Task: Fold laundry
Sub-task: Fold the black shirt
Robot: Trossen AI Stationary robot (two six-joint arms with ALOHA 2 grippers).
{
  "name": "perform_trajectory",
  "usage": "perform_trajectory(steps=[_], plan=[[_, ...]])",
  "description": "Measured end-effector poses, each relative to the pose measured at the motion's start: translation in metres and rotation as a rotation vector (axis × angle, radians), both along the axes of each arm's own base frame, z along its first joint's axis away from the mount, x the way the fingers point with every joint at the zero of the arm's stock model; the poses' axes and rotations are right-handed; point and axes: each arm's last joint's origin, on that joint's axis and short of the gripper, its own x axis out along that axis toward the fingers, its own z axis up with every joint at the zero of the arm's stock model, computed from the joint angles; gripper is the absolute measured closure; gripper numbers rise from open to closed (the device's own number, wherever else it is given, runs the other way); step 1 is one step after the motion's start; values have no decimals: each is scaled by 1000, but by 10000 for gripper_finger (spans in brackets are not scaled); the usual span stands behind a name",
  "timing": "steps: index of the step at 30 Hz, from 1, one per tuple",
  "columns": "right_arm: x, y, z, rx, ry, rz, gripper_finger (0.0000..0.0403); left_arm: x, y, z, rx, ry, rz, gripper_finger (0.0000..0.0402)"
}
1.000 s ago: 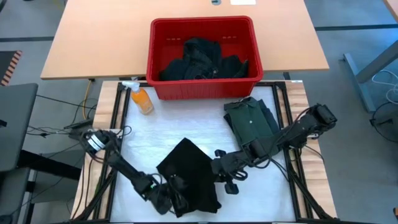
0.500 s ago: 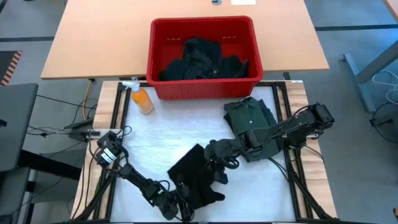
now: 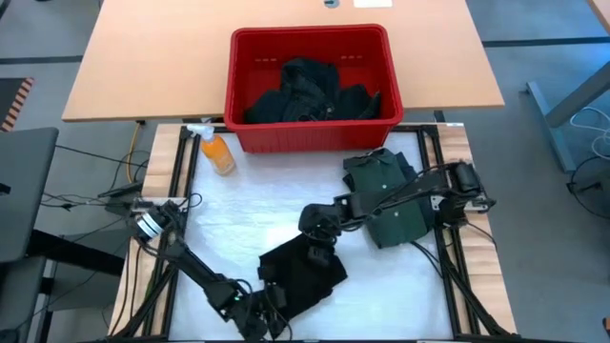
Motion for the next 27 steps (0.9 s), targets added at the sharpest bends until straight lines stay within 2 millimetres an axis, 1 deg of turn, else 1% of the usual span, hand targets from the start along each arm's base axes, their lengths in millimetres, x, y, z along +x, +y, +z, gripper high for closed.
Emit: perform_trajectory(steps=[3, 6, 9, 12, 16, 19, 23, 25, 27], plan=[[5, -4, -14, 11, 34, 6, 370, -8, 1, 23, 30, -35, 25, 401], [8, -5, -22, 8, 43, 15, 370, -19, 5, 39, 61, -14, 33, 401], [10, -5, -23, 15, 30, 24, 370, -34, 10, 57, 85, -45, 105, 401], [10, -5, -23, 18, 21, 32, 369, -40, 10, 66, 103, -115, 159, 401], [10, -5, -23, -2, 13, 55, 360, -39, 9, 68, 99, -138, 161, 401], [11, -6, -23, -55, -1, 60, 343, -36, 9, 70, 94, -151, 161, 401], [9, -10, -25, -120, 28, 24, 316, -31, 5, 77, 127, -212, 158, 401], [8, -13, -26, -138, 30, 27, 300, -24, 6, 81, 116, -227, 139, 401], [9, -16, -25, -142, 23, 24, 280, -15, 11, 82, 87, -202, 95, 401]])
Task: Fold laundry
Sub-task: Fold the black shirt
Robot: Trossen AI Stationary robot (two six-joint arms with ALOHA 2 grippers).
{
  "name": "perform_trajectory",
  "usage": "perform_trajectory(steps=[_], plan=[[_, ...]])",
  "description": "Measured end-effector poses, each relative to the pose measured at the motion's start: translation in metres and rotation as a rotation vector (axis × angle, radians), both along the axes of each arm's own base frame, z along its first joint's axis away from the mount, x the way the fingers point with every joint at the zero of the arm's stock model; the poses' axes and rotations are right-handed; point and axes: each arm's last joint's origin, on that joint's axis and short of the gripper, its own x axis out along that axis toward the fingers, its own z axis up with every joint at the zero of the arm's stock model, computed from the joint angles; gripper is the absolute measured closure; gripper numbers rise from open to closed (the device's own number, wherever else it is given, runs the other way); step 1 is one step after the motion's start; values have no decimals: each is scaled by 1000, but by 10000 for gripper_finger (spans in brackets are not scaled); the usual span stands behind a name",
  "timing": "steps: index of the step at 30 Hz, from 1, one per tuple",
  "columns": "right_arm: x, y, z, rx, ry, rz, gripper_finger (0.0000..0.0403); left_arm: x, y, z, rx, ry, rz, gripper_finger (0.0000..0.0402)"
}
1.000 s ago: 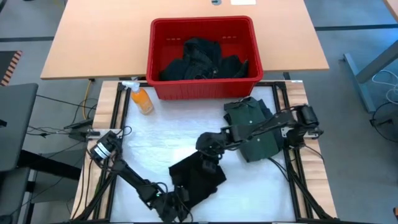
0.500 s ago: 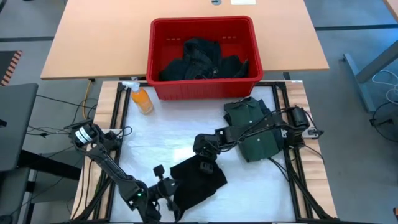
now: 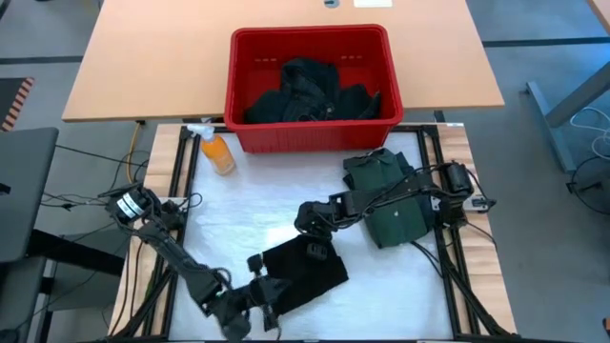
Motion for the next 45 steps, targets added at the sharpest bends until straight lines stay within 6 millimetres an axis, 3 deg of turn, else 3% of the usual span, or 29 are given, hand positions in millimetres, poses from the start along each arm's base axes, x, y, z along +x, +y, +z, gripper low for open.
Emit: perform_trajectory(steps=[5, 9, 13, 16, 22, 26, 30, 33, 35, 40, 45], plan=[[0, -4, 16, 26, -35, 27, 221, 15, 20, -7, -19, 54, -1, 401], [-9, -5, 38, 6, -68, 47, 182, 15, 23, -9, -8, 61, 7, 401], [-24, -8, 70, -54, -142, 53, 169, 16, 27, -11, -6, 90, 9, 401], [-43, 4, 85, -80, -171, 128, 172, 13, 30, -16, 0, 130, 41, 401], [-86, 62, 45, -70, -317, 268, 189, -6, 35, -24, 7, 184, 146, 401], [-104, 90, 21, -7, -463, 303, 202, -16, 36, -2, 22, 117, 168, 401], [-113, 108, -3, -42, -426, 308, 217, -20, 40, 27, -23, 25, 168, 401], [-116, 116, -11, -81, -398, 309, 231, -10, 28, 44, -88, -35, 20, 401], [-117, 116, -14, -98, -378, 306, 241, 6, 17, 44, -148, -74, -143, 401], [-118, 115, -12, -108, -375, 297, 268, 38, 2, 15, -139, -84, -325, 401], [-119, 114, -13, -111, -362, 298, 280, 61, -10, 7, -6, 57, -361, 391]])
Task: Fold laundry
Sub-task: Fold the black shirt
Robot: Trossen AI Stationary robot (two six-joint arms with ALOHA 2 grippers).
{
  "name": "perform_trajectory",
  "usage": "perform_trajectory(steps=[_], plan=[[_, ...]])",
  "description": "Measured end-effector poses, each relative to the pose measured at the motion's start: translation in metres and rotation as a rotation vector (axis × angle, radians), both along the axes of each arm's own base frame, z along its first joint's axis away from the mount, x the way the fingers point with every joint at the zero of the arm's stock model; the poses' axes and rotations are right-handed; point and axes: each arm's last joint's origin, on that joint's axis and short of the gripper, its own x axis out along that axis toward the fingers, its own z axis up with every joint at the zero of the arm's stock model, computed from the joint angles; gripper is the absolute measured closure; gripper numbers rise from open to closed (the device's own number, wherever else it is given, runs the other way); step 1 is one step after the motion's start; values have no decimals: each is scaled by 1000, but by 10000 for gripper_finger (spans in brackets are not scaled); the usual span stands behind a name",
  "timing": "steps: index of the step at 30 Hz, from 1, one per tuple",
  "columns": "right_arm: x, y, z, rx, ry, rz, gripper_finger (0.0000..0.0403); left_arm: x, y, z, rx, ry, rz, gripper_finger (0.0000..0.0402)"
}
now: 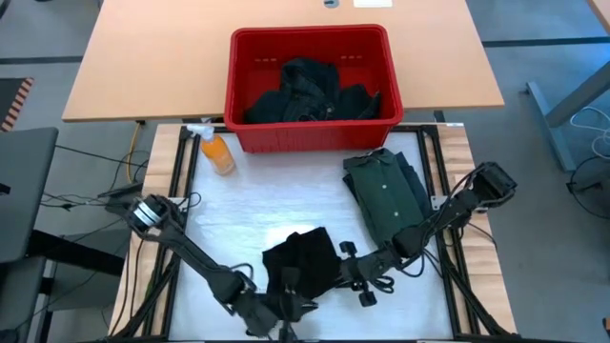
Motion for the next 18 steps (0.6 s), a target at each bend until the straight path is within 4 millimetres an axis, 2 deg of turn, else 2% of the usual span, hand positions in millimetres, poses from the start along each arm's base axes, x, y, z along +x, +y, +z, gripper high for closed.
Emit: perform_trajectory(steps=[3, 8, 13, 18], plan=[[0, 0, 0, 1, -2, 0, 281, 13, 2, 2, 108, 121, 5, 366], [0, 0, 1, 19, -1, -11, 281, 33, 22, 18, 191, 253, 43, 302], [0, 2, 1, 24, -1, -8, 281, 43, 43, 18, 164, 369, -66, 240], [-2, 4, 1, 26, 0, -1, 281, 50, 69, 10, 132, 480, -47, 215]])
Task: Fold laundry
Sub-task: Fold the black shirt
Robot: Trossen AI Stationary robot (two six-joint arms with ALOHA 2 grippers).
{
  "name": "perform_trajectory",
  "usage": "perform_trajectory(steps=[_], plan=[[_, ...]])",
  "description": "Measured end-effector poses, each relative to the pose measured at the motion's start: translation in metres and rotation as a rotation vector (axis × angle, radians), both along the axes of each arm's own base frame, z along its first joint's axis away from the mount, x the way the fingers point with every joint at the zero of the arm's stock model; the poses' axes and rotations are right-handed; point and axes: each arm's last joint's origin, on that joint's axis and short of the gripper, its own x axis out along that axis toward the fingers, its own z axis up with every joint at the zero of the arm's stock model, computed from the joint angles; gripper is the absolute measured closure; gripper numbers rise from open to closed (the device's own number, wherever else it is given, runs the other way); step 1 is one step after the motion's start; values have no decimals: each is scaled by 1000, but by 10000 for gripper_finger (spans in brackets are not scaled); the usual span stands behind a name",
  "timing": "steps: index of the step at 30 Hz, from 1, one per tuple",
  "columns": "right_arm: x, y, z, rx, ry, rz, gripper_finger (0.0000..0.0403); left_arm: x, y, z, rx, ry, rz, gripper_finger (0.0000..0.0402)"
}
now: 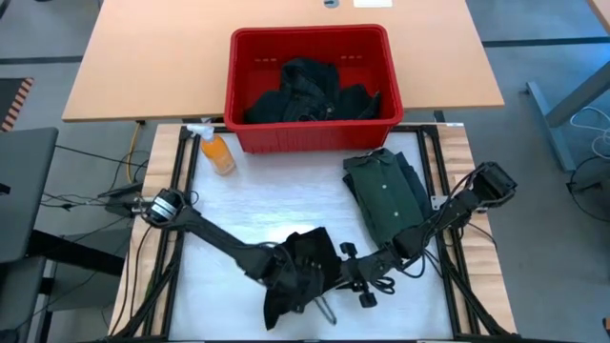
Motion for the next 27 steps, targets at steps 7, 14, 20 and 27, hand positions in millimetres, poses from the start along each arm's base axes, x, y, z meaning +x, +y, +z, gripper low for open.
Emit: perform_trajectory(steps=[7, 14, 20, 27], plan=[[0, 0, 0, -2, 0, 4, 281, 4, 9, -1, -45, 42, -67, 216], [0, 0, -1, -11, 4, 8, 281, 6, 20, -4, -106, 103, -49, 217], [0, 0, -1, -10, 4, 7, 281, 7, 22, -4, -108, 106, -44, 243], [2, 1, -2, -1, -12, 7, 281, 5, 22, -3, -133, 131, -80, 384]])
